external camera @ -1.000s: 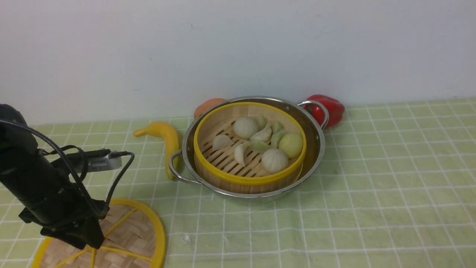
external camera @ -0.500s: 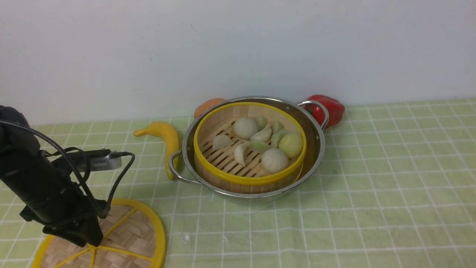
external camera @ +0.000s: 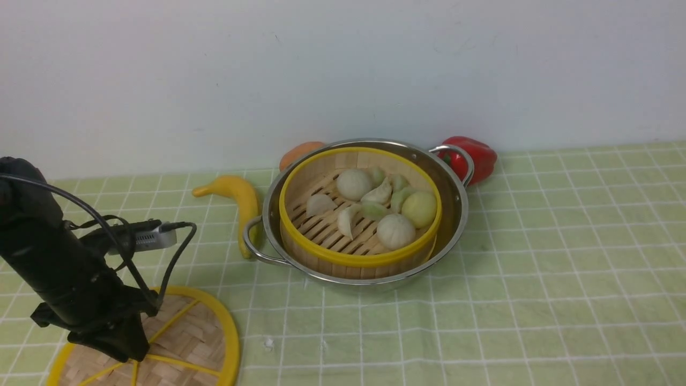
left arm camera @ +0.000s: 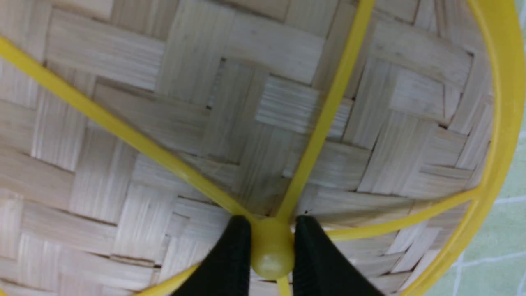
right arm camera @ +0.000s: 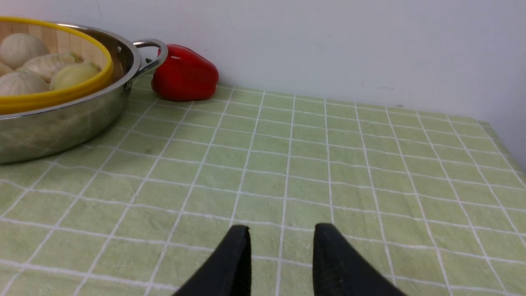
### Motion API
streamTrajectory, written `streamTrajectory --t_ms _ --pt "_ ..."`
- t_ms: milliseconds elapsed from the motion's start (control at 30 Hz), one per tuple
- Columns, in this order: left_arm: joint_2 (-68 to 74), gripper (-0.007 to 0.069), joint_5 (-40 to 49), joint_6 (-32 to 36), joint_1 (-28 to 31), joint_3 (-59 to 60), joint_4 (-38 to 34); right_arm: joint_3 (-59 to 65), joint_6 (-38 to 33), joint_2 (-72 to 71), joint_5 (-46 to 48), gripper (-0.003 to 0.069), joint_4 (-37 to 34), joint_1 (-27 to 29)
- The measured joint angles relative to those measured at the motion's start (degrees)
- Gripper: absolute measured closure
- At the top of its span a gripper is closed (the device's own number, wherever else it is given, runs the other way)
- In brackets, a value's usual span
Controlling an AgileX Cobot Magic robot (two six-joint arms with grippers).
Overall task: Place the steamer in the pot on the green tablecloth, and put the lid on the steamer.
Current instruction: 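Grasp the bamboo steamer lid lying on the table by its centre knob, then place the yellow bamboo steamer lid onto the steamer in the pot with the left gripper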
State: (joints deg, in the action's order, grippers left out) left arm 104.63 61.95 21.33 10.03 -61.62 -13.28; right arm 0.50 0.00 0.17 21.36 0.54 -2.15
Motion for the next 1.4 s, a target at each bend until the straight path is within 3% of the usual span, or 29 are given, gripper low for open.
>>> streamTrajectory --t_ms 267,767,933,1200,1400 --pt "0.2 0.0508 4.7 0.0 0.0 -2.5 0.7 0.0 0.0 0.0 0.0 0.0419 0.0 0.0" --pt "-1.1 0.0508 7.2 1.7 -2.8 -26.5 1.9 0.0 0.0 0.0 0.0 0.0419 0.0 0.0" --pt "-1.1 0.0508 7.7 4.6 -8.0 -30.0 3.8 0.0 0.0 0.0 0.0 0.0419 0.0 0.0" --pt "-0.5 0.0508 8.3 6.5 -22.0 -39.4 15.0 0.0 0.0 0.0 0.0 0.0419 0.0 0.0" --pt "1.9 0.0508 8.3 10.1 -30.5 -44.3 17.1 0.0 0.0 0.0 0.0 0.0419 0.0 0.0"
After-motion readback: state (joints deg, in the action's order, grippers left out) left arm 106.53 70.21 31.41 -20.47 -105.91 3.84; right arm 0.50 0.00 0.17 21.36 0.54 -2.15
